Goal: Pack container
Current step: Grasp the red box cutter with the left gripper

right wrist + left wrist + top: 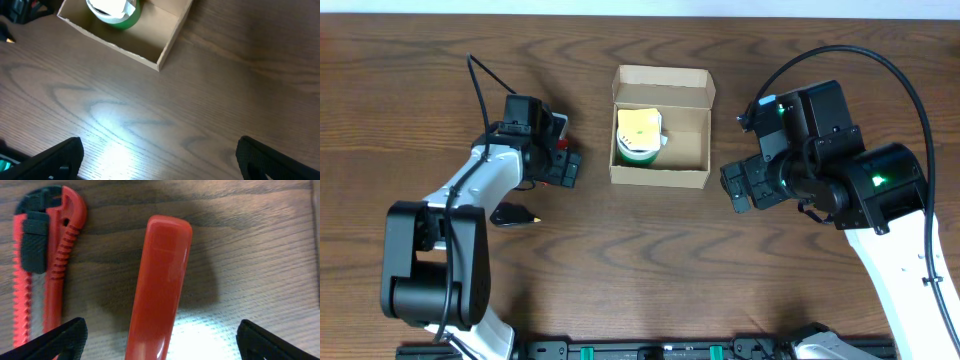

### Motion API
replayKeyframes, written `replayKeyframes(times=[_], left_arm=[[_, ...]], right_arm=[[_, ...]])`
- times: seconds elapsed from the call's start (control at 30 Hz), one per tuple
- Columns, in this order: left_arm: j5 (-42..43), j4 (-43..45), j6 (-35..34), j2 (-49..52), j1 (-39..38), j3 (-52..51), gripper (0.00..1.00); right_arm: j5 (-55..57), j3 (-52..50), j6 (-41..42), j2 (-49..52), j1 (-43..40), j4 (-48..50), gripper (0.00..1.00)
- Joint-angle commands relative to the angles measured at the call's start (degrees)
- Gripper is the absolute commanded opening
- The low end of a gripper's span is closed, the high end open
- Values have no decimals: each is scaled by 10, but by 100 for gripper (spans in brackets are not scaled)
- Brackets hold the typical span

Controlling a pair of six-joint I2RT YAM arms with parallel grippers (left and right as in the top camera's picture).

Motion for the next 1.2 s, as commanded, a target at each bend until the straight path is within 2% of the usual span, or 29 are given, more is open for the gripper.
replayKeyframes(times=[0.0, 0.03, 0.07, 0.17, 0.5, 0.83, 1.03, 1.17], left_arm=[[-9, 8, 3, 15, 0, 10, 100], [-7, 10, 3, 17, 0, 10, 100], [-5, 12, 3, 19, 0, 10, 94], [-5, 15, 3, 22, 0, 10, 84], [-10, 25, 3, 43, 0, 10, 69], [-10, 25, 0, 43, 0, 10, 29], [-10, 22, -45, 41, 0, 18, 6], [-10, -7, -74, 30, 0, 51, 6]], right_arm=[[2, -1, -2, 0, -1, -1, 99], [2, -1, -2, 0, -1, -1, 99], [2, -1, -2, 0, -1, -1, 99], [2, -1, -2, 0, -1, -1, 99], [2, -1, -2, 0, -1, -1, 99], [2, -1, -2, 0, -1, -1, 99], [2, -1, -2, 0, -1, -1, 99], [2, -1, -2, 0, -1, -1, 99]])
